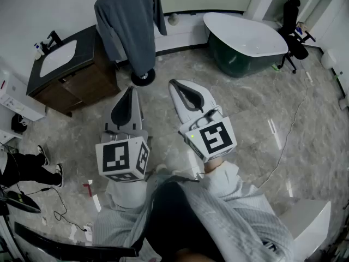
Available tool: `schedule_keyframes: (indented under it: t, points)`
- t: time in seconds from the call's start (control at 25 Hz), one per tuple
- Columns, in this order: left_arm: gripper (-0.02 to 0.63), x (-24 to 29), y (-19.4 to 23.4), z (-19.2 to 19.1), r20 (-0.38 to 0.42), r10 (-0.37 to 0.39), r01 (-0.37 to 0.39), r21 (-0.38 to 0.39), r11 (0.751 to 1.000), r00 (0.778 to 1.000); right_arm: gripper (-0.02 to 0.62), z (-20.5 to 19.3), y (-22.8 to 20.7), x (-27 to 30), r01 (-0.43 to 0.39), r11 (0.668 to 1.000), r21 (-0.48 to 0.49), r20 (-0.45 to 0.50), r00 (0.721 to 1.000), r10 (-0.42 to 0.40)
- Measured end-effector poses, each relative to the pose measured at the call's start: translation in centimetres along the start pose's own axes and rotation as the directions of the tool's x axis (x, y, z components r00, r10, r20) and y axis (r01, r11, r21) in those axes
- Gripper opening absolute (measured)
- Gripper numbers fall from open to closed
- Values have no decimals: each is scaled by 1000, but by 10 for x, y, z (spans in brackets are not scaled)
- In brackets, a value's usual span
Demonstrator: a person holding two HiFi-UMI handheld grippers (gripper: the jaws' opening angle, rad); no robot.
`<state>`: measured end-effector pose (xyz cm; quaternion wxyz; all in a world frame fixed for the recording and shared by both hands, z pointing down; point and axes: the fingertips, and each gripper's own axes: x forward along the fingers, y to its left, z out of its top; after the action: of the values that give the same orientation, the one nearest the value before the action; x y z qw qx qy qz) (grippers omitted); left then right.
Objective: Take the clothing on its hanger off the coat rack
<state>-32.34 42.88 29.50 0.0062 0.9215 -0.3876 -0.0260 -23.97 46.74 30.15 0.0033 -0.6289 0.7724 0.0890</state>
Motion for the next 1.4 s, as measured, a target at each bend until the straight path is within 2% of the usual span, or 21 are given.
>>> schedule_keyframes:
  t: [0.56, 0.92, 1.12, 1.4]
  points:
    - [5, 6, -2, 1, 10, -28, 28, -13, 1000, 1000, 2, 2, -4, -5, 35, 999, 16, 11, 999, -35]
    - [5, 18, -31, -26, -32, -52, 51, -25, 998, 998, 2, -21, -24, -28, 55, 998, 35, -23, 998, -54]
    - [5, 57, -29, -41, -52, -70, 69, -29, 997, 996, 2, -46, -51, -8, 66, 996, 56, -60, 996, -62]
    - [5, 169, 9, -46, -42, -89, 88, -5, 996, 995, 3, -74, -113, 85, 55, 998, 34, -63, 997, -53]
